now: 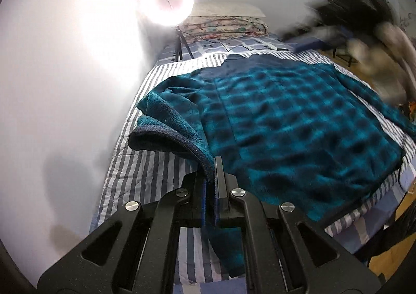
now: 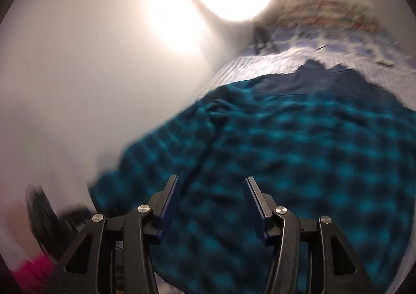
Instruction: Fold large clothes
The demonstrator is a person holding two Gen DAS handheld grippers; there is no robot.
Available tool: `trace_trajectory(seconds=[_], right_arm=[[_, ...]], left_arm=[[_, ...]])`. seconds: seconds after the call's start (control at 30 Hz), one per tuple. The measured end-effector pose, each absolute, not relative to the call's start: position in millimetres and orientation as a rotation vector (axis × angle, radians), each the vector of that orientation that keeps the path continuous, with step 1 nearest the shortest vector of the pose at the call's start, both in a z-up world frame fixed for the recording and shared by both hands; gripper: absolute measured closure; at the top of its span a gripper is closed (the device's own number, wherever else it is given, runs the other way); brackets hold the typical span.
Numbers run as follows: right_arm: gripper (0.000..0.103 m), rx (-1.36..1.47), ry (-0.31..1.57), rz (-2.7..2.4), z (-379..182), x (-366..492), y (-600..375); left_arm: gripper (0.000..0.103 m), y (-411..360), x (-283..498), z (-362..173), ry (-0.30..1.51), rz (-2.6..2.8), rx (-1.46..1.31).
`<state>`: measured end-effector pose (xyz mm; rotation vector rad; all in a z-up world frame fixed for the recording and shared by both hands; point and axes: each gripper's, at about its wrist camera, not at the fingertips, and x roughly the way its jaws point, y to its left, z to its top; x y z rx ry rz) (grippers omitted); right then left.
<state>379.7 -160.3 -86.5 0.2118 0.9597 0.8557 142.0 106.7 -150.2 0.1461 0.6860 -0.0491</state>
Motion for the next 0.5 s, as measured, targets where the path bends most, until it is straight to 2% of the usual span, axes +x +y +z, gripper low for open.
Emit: trace_trajectory(seconds=[0.17,0.37,0.5], right_arm=[[0.050,0.160,1.023,0.904,-85,449,-72],[0.049,0.178,1.142,0.838,-113,524,16],[0.039,0.193,1.203,0.780,-137,559,64]], left_arm=[[0.101,104,142,-153,0.684,-0.070,0.151],[0.101,104,146,-162,0.709,-0.097,0.150],[0.101,108,148,-166,0.731,-0.111,0.128]])
